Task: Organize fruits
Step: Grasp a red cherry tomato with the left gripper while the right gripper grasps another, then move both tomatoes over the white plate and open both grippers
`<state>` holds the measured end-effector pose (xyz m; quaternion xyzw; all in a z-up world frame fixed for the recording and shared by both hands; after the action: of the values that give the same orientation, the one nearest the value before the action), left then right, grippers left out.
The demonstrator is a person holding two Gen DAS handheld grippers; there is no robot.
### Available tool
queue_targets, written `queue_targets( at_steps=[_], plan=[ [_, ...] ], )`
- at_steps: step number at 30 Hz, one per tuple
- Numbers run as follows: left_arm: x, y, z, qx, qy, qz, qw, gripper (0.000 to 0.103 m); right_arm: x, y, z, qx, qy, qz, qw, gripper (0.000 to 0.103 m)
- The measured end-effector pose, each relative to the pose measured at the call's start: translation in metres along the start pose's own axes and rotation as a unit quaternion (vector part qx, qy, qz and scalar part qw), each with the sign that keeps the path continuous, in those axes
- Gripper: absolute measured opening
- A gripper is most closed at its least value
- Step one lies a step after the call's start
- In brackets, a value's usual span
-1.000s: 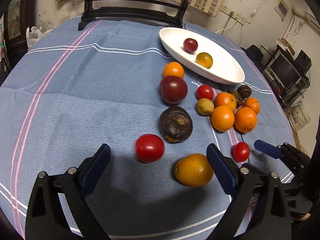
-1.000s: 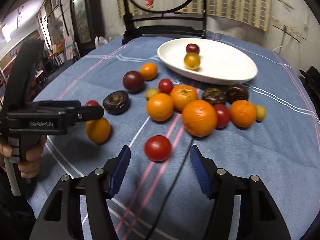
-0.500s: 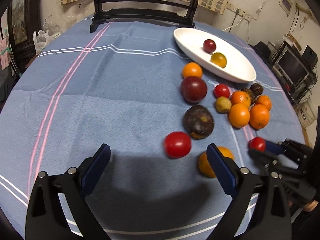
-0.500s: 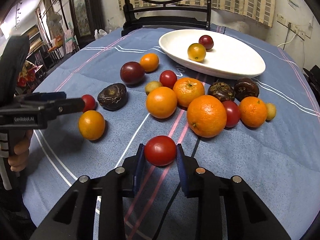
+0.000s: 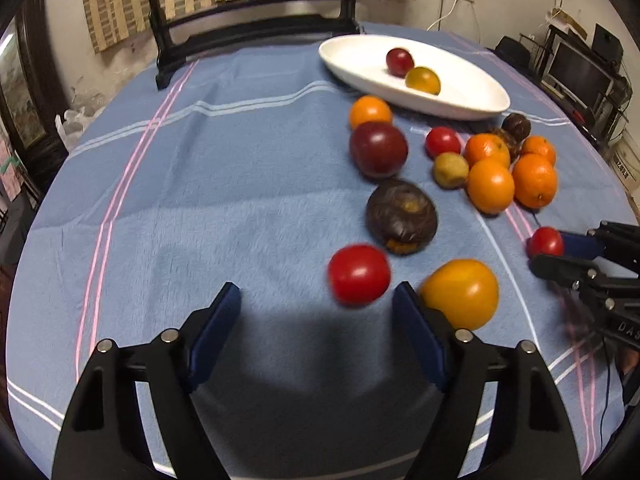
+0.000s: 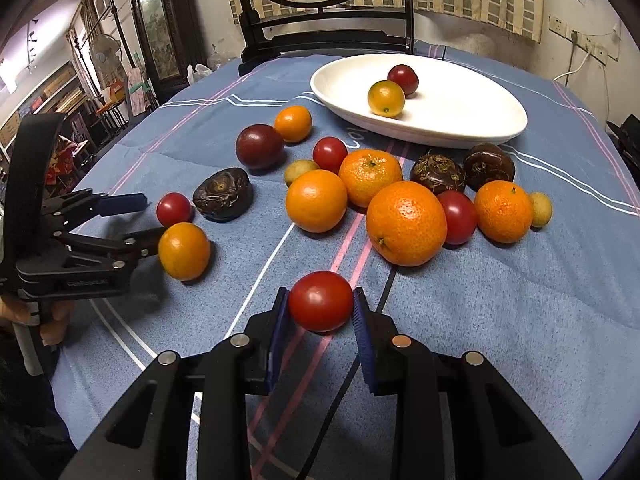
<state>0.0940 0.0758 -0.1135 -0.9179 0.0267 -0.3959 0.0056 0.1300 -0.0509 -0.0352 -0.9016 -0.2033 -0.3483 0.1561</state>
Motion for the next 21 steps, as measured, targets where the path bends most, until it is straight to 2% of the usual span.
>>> queue_targets(
  at_steps=[1,2,3,5,6,9,15,19,21],
  plan=[
    [0.002,0.001,0.001,-0.001,0.002,0.001,1.0,0.076,0.0,0.0,0.0,0.0,0.0,0.001,1.0,0.032],
    [0.004,0.001,0.002,-0.003,0.004,0.002,1.0,0.07,0.0,0.0,0.0,0.0,0.0,0.0,1.0,0.032],
    [0.006,0.003,0.003,-0.01,0.004,0.001,0.9999,0.052,-0.001,0.0,0.0,0.0,0.0,0.0,1.0,0.032],
    [0.007,0.012,0.007,-0.045,0.003,-0.003,0.999,0.033,-0.001,-0.001,0.0,-0.002,0.0,-0.002,1.0,0.032],
    [0.008,0.014,0.007,-0.046,0.006,0.001,0.9989,0.029,-0.001,-0.001,-0.001,-0.003,0.001,-0.003,1.0,0.032],
    [0.009,0.017,0.005,-0.034,0.007,0.015,0.9993,0.029,0.001,0.0,-0.003,-0.003,0.008,-0.001,1.0,0.031],
    [0.02,0.015,-0.008,-0.052,0.007,-0.023,0.9983,0.029,0.014,0.005,-0.017,0.004,0.034,0.007,0.999,0.031],
    [0.056,0.023,-0.021,-0.078,0.034,-0.027,0.996,0.029,0.04,0.016,-0.03,-0.006,0.059,0.001,0.998,0.031],
    [0.082,0.031,-0.021,-0.079,0.052,-0.026,0.9952,0.029,0.061,0.027,-0.034,-0.019,0.074,-0.001,0.997,0.031]
  ],
)
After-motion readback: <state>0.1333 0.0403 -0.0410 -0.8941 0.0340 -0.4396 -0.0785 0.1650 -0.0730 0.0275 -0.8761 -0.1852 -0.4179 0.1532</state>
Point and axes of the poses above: each gripper's, at about its wrist camera, not at the fingertips, and z roughly the way its jaws point, y to its right, x to its top, the point moved 10 cm from there along z, roughly the way its jaws point, and after that the axes turned 13 degrees about y, right-handed, at the moved point
